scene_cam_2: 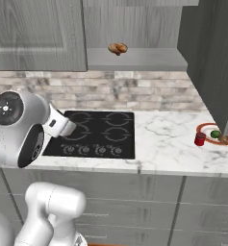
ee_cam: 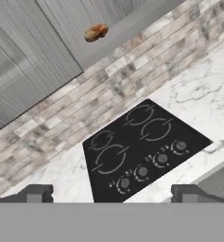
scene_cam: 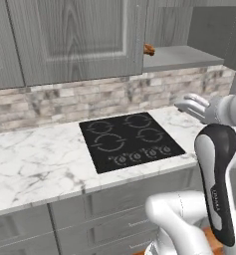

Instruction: Pick the avocado and bread from the counter and place them on the plate. Then pick the jam from the cabinet and place it next to the plate. Lastly close the cabinet door.

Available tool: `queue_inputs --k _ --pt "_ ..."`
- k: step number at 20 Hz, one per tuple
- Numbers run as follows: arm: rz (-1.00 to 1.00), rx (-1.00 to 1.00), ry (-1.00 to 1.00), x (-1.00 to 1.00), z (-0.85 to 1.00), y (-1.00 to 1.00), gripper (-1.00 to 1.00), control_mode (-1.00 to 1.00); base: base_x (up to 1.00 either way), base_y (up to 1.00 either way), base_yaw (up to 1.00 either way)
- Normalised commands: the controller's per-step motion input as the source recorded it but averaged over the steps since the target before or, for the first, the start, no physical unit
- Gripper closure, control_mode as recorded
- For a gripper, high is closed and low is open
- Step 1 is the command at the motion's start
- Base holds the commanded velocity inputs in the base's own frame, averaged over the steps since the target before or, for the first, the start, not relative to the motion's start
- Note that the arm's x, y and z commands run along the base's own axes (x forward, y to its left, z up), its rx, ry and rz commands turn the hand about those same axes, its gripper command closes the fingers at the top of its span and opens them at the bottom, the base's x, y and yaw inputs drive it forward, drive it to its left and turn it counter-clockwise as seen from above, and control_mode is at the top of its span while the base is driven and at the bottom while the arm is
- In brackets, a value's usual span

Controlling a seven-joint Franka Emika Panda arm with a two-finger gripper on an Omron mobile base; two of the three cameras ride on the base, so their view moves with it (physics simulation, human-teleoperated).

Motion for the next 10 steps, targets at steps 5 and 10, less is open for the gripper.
queue_inputs --k 5,10 --pt "0.00 0.00 0.04 -0.85 0.05 -0.22 -1.00 -1.00 0.00 0.00 0.00" --pt "0.00 -0.01 0.00 -0.76 0.07 -0.19 -1.00 -1.00 0.00 0.00 0.00"
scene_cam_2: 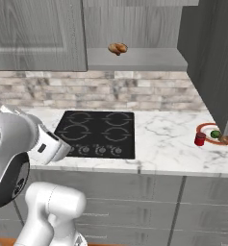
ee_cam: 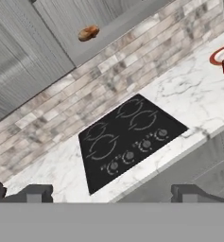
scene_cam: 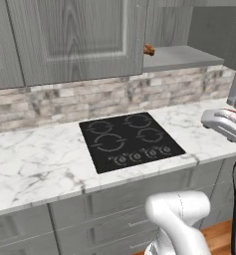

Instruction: Pick the avocado and bread from the counter and place them on the plate. Then pick the jam from the cabinet and place it next to the plate. Lastly close the cabinet door.

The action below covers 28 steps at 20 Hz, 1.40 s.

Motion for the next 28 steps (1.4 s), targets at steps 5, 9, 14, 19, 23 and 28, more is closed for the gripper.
queue_inputs --k 5,9,14,19,23,28 --pt "0.00 -0.09 -0.13 -0.43 -0.05 -0.02 -1.00 -1.00 0.00 0.00 0.00" --pt "0.02 -0.03 -0.13 -0.03 -0.09 0.00 -1.00 -1.00 0.00 0.00 0.00" --pt "0.00 0.00 -0.01 0.03 -0.05 -0.01 -1.00 -1.00 0.00 0.00 0.00" --pt "0.00 -0.07 -0.03 0.16 -0.20 0.05 -1.00 -1.00 0.00 0.00 0.00" --pt "0.04 -0.07 -0.01 -0.10 -0.17 0.05 -1.00 -1.00 0.00 0.00 0.00" --pt "0.02 -0.02 0.00 -0.02 -0.03 0.01 -1.00 -1.00 0.00 0.00 0.00"
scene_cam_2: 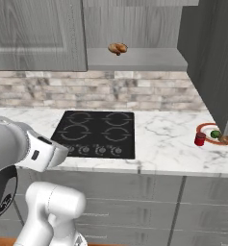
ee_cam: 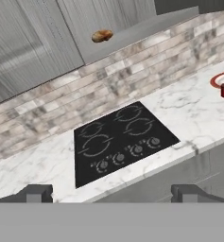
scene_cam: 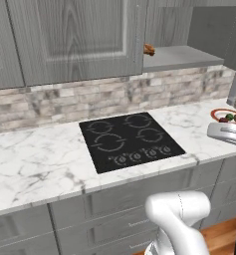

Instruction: Pick the avocado and bread from the counter and place them on the plate. Then pick the jam from the cabinet and place it next to the plate. Lastly close the cabinet door.

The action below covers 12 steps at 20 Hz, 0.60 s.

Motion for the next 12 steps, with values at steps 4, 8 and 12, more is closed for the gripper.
queue_inputs --k 4,8,12 --pt "0.00 0.00 0.00 0.00 0.00 0.00 -1.00 -1.00 0.00 0.00 0.00" --pt "0.00 0.00 0.00 -0.01 0.00 0.00 -1.00 -1.00 0.00 0.00 0.00" --pt "0.00 0.00 0.00 -0.01 0.00 0.00 -1.00 -1.00 0.00 0.00 0.00"
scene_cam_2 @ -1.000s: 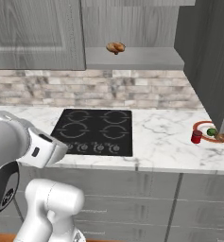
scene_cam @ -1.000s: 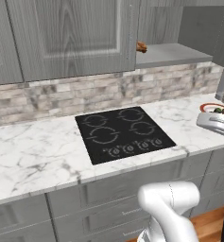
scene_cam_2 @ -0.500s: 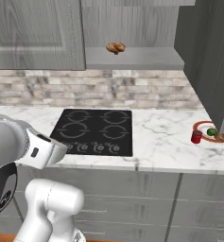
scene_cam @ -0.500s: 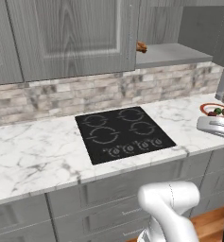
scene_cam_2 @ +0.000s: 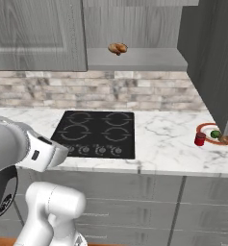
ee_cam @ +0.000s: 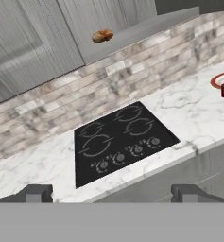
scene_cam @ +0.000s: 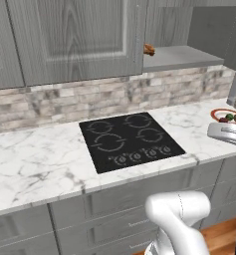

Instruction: Pick the avocado and bread from the counter and place them on the plate. Then pick the jam from the cabinet and place it next to the plate. Lastly close the cabinet door.

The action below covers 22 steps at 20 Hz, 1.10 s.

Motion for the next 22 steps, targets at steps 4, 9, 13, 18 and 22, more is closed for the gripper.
queue_inputs --k 4,9,13,18,22 --pt "0.00 0.00 0.01 -0.01 0.00 0.00 -1.00 1.00 -0.27 0.00 0.00" --pt "0.00 0.00 0.00 0.00 0.00 0.00 -1.00 1.00 -0.46 -0.01 -0.01" --pt "0.00 0.00 0.00 0.00 0.00 0.00 -1.00 1.00 -0.32 -0.12 -0.03" --pt "0.00 0.00 0.00 0.00 0.00 0.00 -1.00 1.00 -0.36 -0.33 -0.06" --pt "0.00 0.00 0.00 0.00 0.00 0.00 -1.00 1.00 -0.24 -0.39 -0.05"
